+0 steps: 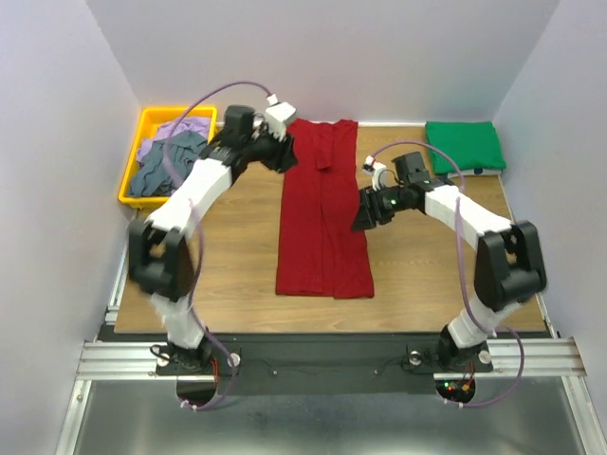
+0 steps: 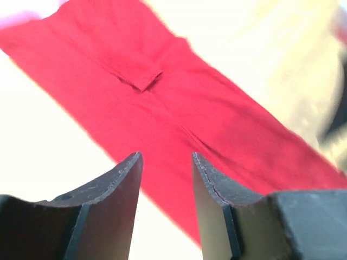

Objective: Fold and stack the t-shirts
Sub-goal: Fold the tshirt

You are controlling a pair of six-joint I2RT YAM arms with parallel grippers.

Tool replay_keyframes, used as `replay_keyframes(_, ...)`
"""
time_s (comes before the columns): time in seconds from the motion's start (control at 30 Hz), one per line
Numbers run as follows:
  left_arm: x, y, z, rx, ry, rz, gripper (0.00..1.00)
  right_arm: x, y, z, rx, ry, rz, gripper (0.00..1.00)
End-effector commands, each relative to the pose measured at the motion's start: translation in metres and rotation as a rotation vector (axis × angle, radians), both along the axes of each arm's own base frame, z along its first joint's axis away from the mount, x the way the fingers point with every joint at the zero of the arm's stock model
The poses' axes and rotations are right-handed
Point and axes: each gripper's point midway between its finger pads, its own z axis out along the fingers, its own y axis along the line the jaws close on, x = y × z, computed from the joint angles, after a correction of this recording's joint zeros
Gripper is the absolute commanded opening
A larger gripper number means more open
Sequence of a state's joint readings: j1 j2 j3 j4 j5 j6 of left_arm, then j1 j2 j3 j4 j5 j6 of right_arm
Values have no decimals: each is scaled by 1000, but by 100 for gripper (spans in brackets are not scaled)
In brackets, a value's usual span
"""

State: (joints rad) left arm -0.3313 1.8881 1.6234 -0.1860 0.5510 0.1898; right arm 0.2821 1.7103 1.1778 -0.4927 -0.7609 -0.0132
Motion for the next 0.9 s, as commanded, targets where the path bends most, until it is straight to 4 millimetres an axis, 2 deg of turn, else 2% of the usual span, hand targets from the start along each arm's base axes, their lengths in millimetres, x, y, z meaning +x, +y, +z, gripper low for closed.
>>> replay_keyframes(0.0, -67, 28, 42, 106, -267, -158, 52, -14, -27, 18, -165, -289, 171, 54)
replay_keyframes(0.03, -88, 36, 57, 122, -336, -176, 56, -21, -31, 23, -207, -385, 235, 54)
replay_keyframes(0.07, -101, 42, 50, 149, -347, -197, 56, -26, -34, 22, -238, -422, 273, 53)
replay_keyframes(0.1, -120, 51, 16, 224, -347, -266, 56, -31, -41, 18, -301, -454, 302, 52)
replay_keyframes(0.13, -137, 56, 4, 255, -341, -304, 56, -41, -36, 15, -333, -494, 365, 51)
replay_keyframes(0.17, -151, 61, 8, 276, -390, -324, 56, -50, -45, 5, -404, -540, 425, 48)
replay_keyframes(0.2, -170, 67, -21, 339, -396, -402, 57, -58, -44, 0, -426, -562, 473, 47)
replay_keyframes(0.23, -184, 70, -32, 365, -395, -444, 56, -73, -35, -6, -439, -587, 549, 46)
replay_keyframes(0.27, -202, 77, -50, 394, -403, -476, 57, -86, -39, -16, -468, -603, 601, 45)
replay_keyframes(0.33, -222, 73, -61, 427, -455, -553, 57, -104, -28, -25, -471, -654, 693, 43)
replay_keyframes(0.37, -235, 76, -82, 447, -422, -580, 57, -113, -33, -39, -505, -653, 727, 42)
replay_keyframes(0.4, -241, 73, -88, 453, -420, -599, 57, -119, -26, -40, -504, -701, 765, 42)
replay_keyframes(0.47, -260, 66, -106, 460, -395, -658, 57, -123, -29, -47, -538, -729, 810, 41)
replay_keyframes(0.6, -280, 60, -131, 485, -363, -720, 57, -134, -28, -54, -538, -733, 863, 45)
replay_keyframes(0.73, -279, 56, -138, 487, -389, -704, 58, -140, -25, -62, -536, -727, 884, 50)
replay_keyframes(0.87, -282, 53, -144, 493, -384, -731, 59, -146, -26, -81, -535, -720, 924, 52)
